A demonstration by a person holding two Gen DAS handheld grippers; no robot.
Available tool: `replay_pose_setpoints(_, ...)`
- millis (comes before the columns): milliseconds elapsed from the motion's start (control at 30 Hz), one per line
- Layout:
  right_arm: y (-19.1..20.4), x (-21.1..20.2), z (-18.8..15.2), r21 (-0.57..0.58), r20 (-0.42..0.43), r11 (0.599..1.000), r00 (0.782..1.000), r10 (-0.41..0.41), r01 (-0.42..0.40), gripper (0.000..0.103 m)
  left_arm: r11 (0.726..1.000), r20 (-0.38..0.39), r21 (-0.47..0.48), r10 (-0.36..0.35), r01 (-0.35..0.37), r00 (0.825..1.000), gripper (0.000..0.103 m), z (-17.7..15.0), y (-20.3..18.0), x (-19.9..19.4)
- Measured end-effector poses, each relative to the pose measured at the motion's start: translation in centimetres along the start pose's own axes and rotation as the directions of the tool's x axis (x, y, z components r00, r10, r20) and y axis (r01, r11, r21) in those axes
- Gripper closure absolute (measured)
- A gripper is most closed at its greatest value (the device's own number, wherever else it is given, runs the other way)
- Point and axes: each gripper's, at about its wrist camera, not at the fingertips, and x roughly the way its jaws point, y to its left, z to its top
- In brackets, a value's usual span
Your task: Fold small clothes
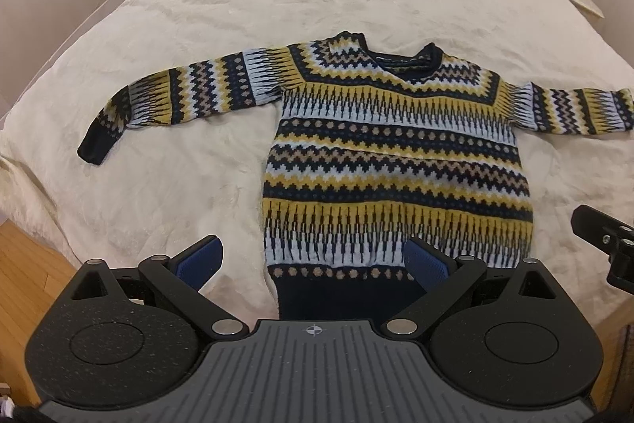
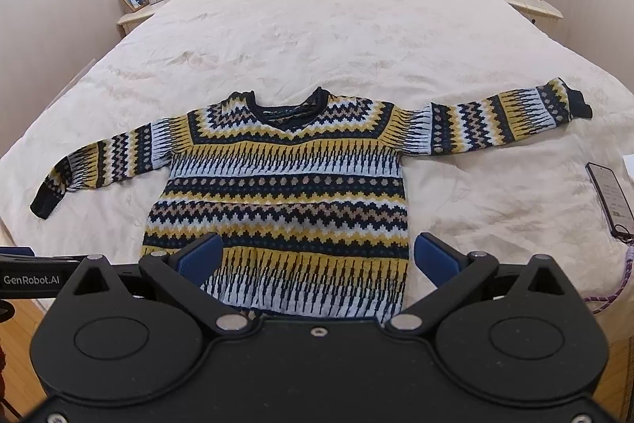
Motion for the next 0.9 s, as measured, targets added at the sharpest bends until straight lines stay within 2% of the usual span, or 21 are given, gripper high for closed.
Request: replay_pose_setpoints(900,-1.3,0.1,-0.7,-0.002,-0.022,0.999,0.999,0.042,-0.042,0.001,1.0,-0.023,-0.001,0.007,-0.007,1.0,0.003,-1.0,-1.8,-0.3)
